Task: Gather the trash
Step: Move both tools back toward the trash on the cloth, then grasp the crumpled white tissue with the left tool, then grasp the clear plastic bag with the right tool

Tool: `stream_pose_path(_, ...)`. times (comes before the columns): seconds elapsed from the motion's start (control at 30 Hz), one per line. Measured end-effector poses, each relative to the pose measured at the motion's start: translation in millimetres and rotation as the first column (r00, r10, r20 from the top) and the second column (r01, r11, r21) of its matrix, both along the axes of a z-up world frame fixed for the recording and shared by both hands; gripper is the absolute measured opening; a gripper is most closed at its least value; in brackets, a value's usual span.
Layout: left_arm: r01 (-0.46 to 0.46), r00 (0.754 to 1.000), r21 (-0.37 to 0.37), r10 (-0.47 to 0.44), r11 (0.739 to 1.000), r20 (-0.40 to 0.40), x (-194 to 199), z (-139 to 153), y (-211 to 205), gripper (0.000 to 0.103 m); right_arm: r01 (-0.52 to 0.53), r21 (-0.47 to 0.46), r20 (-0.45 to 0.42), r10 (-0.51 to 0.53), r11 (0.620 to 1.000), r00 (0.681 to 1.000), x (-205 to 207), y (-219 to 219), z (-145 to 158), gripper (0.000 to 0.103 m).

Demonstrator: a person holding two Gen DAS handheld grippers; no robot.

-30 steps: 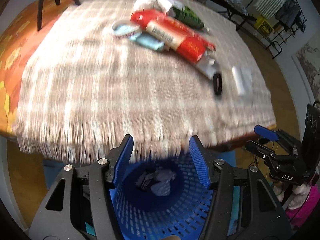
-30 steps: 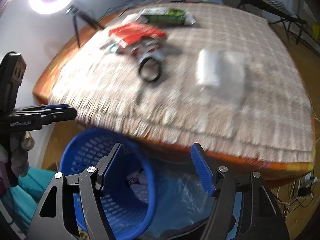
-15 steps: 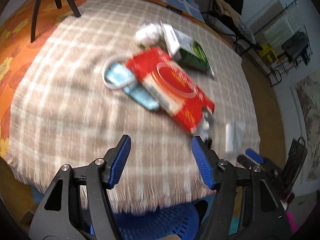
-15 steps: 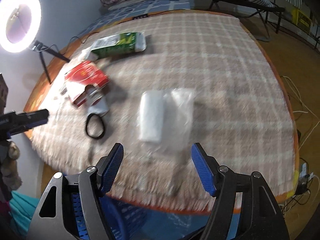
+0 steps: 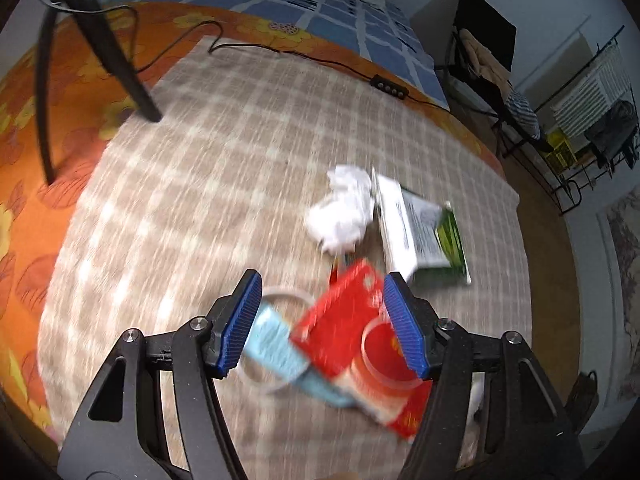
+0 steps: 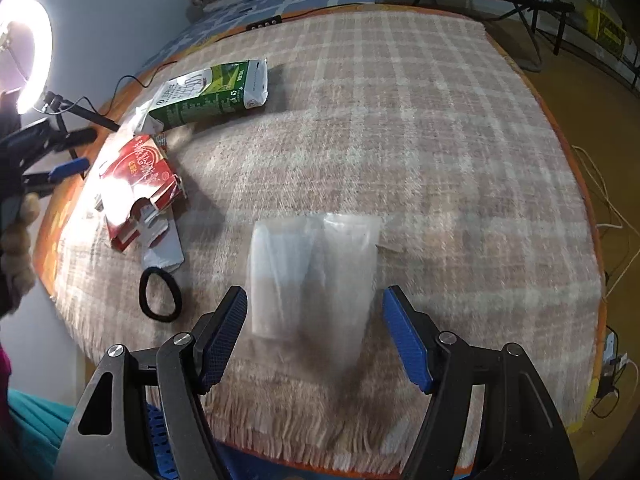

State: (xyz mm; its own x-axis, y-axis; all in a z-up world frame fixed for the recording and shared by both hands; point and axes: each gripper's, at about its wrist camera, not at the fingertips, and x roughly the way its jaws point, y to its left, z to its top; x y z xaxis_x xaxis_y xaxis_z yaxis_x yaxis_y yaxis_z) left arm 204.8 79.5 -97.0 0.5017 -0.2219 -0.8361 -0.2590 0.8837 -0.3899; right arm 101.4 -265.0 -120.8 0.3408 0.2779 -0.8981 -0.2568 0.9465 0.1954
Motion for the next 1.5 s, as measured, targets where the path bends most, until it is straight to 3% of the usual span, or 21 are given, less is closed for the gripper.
stream_pose_path(0.33,0.032,0.999,0.028,-0.031,0.999,-0.003,44.6,-20.9,-11.4,0.063,-0.011,-0.009,-0.003,0.011,1.0,1.0,17.3,7.1,-4.3,0.072)
stream_pose_path(0.4,0.033,0.999,0.029,-0.033,0.999,-0.006,51.9,-24.7,-13.6,0.055,-0.016,-0.009,-0.001,0.016,1.0,1.0,19.7,8.9,-4.8,0.075)
stream_pose_path(0.47,0.033,0.999,0.029,-0.032,0.999,-0.014,57.0,-28.3,-14.2,0.036,-0.022,-0.011,0.001,0.022,1.0,1.0,20.9,12.2,-5.2,0.076)
stream_pose_path(0.6,0.019,1.0,0.019,-0.019,1.0,-0.007,60.2,-33.0,-12.2,0.026,-0.039,-0.023,0.007,0.04,0.999,0.999,20.8,16.9,-4.8,0.076)
stream_pose_path(0.83,0.009,0.999,0.053,-0.011,0.999,0.034,53.7,-22.4,-6.7,0.021,-0.085,-0.062,0.015,0.086,0.994,0.996,17.8,26.8,-4.6,0.076)
stream_pose_path(1.03,-0.021,0.999,0.051,0.018,0.998,0.046,46.5,-17.3,6.4,0.02,-0.135,-0.153,0.054,0.144,0.979,0.988,12.2,44.5,-8.9,0.076)
stream_pose_path(1.13,-0.027,0.998,0.058,0.023,0.998,0.061,42.0,-11.6,9.1,0.02,-0.135,-0.137,0.068,0.145,0.981,0.987,10.9,44.0,-6.6,0.064)
stream_pose_path(1.2,-0.026,0.997,0.071,0.021,0.997,0.072,39.7,-7.0,9.5,0.02,-0.135,-0.117,0.074,0.144,0.984,0.987,11.6,43.4,-4.7,0.047)
stream_pose_path(1.37,-0.017,0.996,0.082,0.01,0.996,0.085,33.1,0.3,8.4,0.02,-0.152,-0.083,0.075,0.158,0.985,0.985,10.1,46.1,-0.3,0.02)
stream_pose_path(1.43,-0.015,0.996,0.087,0.007,0.996,0.092,29.4,3.7,7.5,0.02,-0.149,-0.08,0.083,0.155,0.986,0.984,8.2,42.2,2.1,0.001)
stream_pose_path(1.5,-0.012,0.995,0.094,0.002,0.996,0.103,23.5,9.0,6.2,0.02,-0.149,-0.063,0.078,0.154,0.987,0.985,6.7,41.3,3.4,0.001)
